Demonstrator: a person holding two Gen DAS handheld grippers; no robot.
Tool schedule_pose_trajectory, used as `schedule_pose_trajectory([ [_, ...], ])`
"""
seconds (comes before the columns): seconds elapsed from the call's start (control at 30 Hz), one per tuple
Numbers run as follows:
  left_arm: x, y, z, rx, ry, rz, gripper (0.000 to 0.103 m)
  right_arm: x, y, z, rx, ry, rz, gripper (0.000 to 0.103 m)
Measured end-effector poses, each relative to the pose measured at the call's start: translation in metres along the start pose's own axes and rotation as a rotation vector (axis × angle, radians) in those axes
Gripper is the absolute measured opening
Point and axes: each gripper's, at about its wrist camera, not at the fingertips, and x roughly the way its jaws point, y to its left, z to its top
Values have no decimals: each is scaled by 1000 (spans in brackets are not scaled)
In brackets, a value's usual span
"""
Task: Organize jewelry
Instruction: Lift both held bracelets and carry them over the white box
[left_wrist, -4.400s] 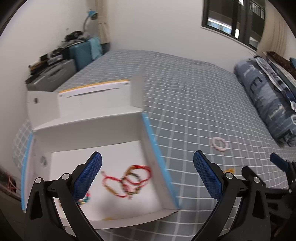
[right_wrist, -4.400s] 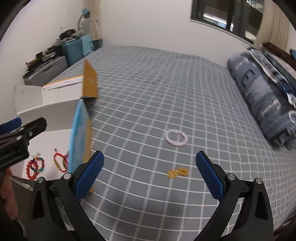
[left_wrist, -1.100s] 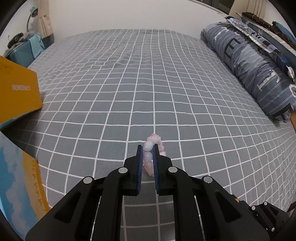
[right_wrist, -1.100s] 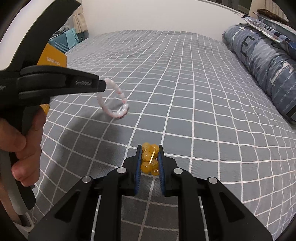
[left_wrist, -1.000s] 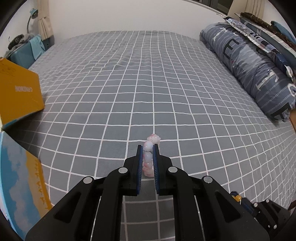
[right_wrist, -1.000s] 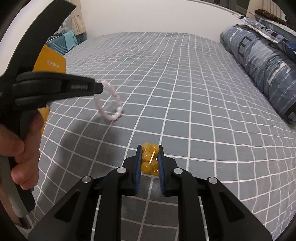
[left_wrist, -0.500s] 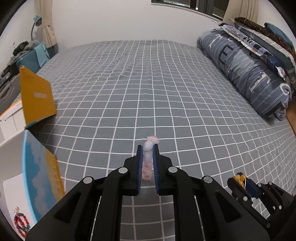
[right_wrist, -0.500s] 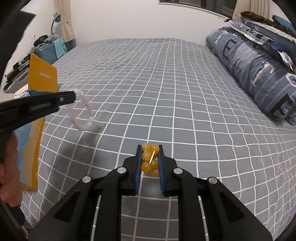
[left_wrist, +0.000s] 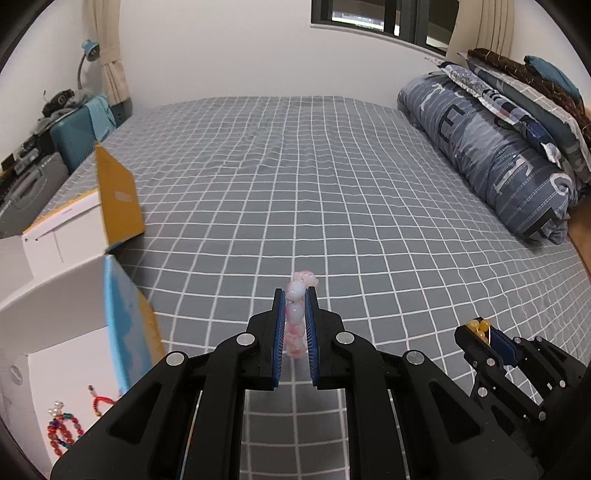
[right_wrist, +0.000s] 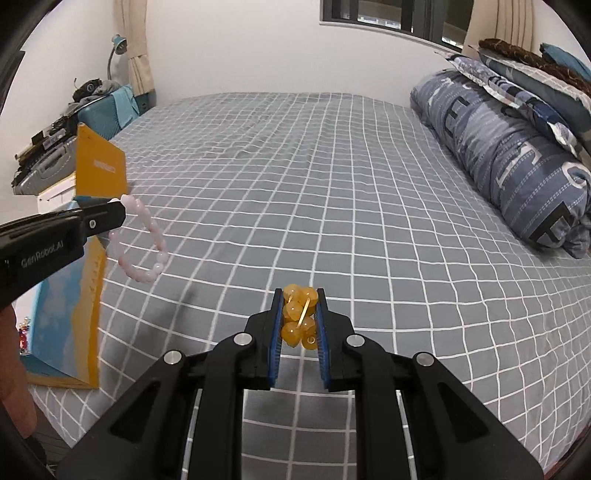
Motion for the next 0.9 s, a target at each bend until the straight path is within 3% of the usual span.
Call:
schedule_pose_trajectory([
  [0.53,-77,66,-19,-75,-71,65,10,-37,74,22,-43,-44,93,15],
  [0.9,-142,143,-41,-187,-141,157,10,-50,155,32,-120,-63,204,15],
])
